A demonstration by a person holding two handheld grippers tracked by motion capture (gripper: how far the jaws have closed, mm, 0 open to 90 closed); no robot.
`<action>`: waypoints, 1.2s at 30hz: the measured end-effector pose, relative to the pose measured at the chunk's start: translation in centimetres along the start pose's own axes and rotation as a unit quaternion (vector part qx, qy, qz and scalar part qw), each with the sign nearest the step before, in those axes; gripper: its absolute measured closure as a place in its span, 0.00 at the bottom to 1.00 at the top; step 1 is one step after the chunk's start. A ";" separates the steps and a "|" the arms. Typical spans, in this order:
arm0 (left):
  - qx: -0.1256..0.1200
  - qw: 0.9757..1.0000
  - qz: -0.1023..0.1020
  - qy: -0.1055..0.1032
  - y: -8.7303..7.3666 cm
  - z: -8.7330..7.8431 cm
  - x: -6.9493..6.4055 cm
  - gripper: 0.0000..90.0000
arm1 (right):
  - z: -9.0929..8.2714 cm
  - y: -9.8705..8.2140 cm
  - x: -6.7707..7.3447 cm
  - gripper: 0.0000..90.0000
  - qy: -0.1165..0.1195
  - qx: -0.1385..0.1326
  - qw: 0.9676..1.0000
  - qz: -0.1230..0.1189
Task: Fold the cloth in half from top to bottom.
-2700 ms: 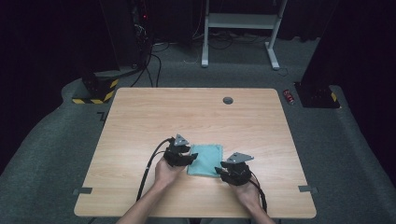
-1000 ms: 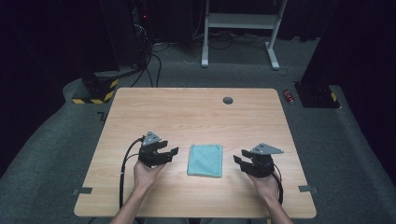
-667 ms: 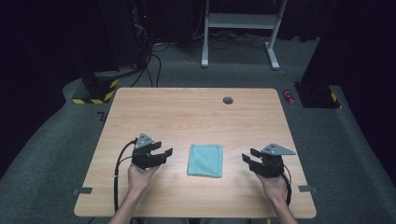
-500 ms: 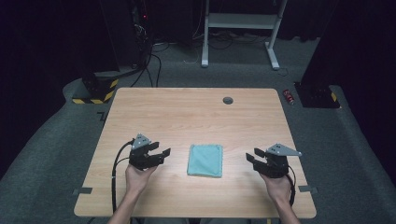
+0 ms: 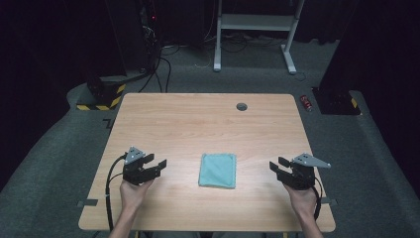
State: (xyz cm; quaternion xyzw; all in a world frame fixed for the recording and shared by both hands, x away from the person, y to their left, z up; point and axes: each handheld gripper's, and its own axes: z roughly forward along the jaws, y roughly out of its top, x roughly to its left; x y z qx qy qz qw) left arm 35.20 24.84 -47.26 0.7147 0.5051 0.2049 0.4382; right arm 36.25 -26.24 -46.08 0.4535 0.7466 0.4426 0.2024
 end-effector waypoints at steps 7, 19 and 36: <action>0.015 0.999 -0.011 0.026 -1.5 0.0 1.5 0.42 | -0.2 -1.1 -1.2 0.60 -0.019 0.005 1.000 0.015; 0.029 0.997 -0.024 0.068 -2.9 1.2 2.5 0.41 | 0.5 -3.1 -2.4 0.60 -0.056 0.037 0.997 0.025; 0.065 0.992 -0.001 0.112 -3.5 2.9 3.2 0.41 | 2.8 -4.8 -3.0 0.59 -0.095 0.088 0.992 0.009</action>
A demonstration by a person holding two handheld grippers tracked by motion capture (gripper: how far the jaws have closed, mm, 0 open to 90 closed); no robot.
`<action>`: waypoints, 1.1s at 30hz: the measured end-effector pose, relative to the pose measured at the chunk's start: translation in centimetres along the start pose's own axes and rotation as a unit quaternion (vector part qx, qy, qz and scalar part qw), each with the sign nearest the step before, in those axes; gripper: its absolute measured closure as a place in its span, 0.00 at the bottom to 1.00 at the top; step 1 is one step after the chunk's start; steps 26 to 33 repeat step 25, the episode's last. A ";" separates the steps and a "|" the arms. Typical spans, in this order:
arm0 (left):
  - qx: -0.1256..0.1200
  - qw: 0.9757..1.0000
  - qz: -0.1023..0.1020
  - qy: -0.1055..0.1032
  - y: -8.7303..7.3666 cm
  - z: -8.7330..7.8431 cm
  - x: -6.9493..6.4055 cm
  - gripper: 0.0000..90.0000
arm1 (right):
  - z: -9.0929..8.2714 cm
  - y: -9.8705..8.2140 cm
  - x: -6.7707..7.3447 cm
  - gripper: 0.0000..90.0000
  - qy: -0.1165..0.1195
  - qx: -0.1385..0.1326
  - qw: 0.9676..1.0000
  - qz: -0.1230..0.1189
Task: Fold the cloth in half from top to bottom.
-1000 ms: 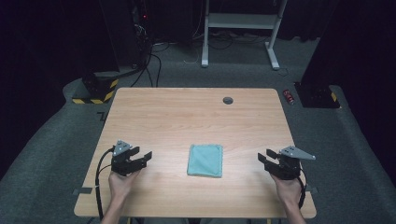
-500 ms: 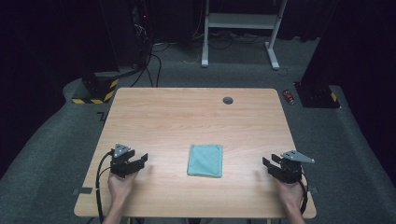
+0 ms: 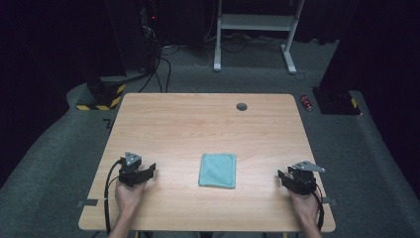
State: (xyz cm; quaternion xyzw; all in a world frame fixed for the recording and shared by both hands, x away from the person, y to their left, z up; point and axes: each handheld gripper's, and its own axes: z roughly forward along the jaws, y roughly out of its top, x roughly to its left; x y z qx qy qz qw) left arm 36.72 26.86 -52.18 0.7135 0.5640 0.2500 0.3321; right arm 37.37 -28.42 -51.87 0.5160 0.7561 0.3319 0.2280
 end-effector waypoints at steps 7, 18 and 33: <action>0.001 1.000 -0.001 0.009 -0.5 0.4 0.1 0.40 | 0.3 -0.2 0.1 0.53 -0.001 0.000 1.000 -0.007; 0.005 1.000 0.005 0.010 -0.5 0.4 -0.2 0.33 | 0.3 -0.2 0.1 0.44 -0.005 0.004 1.000 -0.003; 0.005 1.000 0.006 0.009 -0.5 0.4 -0.2 0.32 | 0.3 -0.2 0.1 0.44 -0.004 0.004 1.000 -0.004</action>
